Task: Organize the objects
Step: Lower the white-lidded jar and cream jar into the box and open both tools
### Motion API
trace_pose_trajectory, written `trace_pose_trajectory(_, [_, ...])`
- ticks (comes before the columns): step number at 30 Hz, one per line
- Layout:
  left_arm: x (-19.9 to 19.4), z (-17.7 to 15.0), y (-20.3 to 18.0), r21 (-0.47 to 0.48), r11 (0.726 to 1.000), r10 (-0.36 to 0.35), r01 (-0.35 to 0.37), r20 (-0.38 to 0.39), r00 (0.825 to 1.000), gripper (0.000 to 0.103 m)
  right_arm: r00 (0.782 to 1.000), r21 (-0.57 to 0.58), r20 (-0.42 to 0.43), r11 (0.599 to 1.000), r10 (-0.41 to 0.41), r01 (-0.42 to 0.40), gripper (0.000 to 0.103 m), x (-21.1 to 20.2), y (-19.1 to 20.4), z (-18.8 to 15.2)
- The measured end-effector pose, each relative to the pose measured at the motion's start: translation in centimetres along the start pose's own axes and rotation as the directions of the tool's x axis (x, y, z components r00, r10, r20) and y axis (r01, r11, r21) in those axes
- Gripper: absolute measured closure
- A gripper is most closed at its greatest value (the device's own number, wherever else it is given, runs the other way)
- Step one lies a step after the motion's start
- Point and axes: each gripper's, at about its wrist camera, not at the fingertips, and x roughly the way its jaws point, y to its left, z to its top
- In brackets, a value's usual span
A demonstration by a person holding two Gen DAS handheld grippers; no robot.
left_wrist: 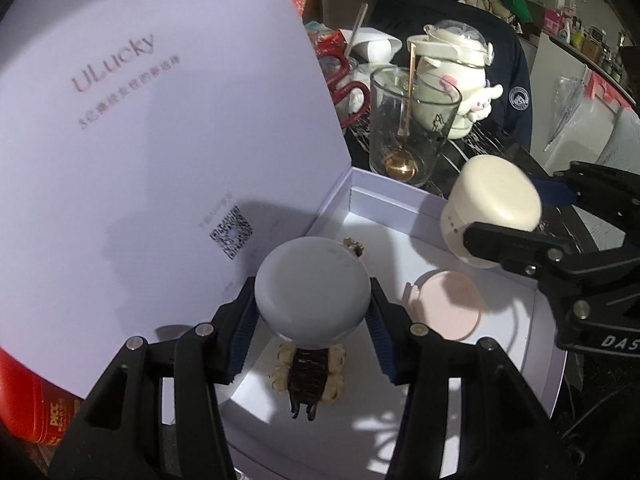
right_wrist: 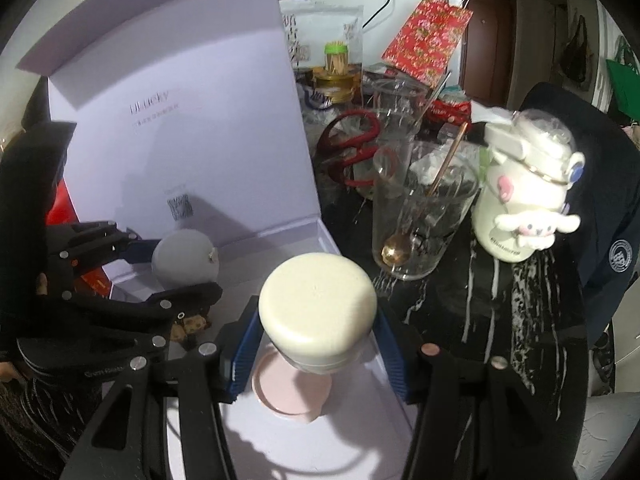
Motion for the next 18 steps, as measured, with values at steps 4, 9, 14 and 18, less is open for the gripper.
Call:
trace_pose_trajectory(4, [0.3,-0.5,-0.3,0.016,1.000,0.011,-0.011,-0.016,1.000,0.053,1.000,0.000,-0.021,1.000,0.013,-0.013,0.047,0.4,0.2,-0.7])
trace_pose_trajectory(9, [0.8,-1.3,-0.4,0.006,1.000,-0.009,0.009,-0.056,0.998,0.053,0.997,-0.013,-0.060,0.999,0.037,-0.038,0.047,1.1,0.5,-1.6])
trace_pose_trajectory(14, [0.8,-1.4,-1.1,0.026,1.000,-0.012,0.014,-0.071,0.997,0.053,0.994,-0.010,-0.094,0.998,0.062,-0.063,0.047,2.1,0.9,-2.4])
trace_pose_trajectory(18, [1.0,-1.5,-1.3,0.032,0.999,-0.014,0.017,-0.088,0.996,0.053,0.994,-0.019,-0.101,0.999,0.048,-0.050,0.047,2.2,1.2,-2.7])
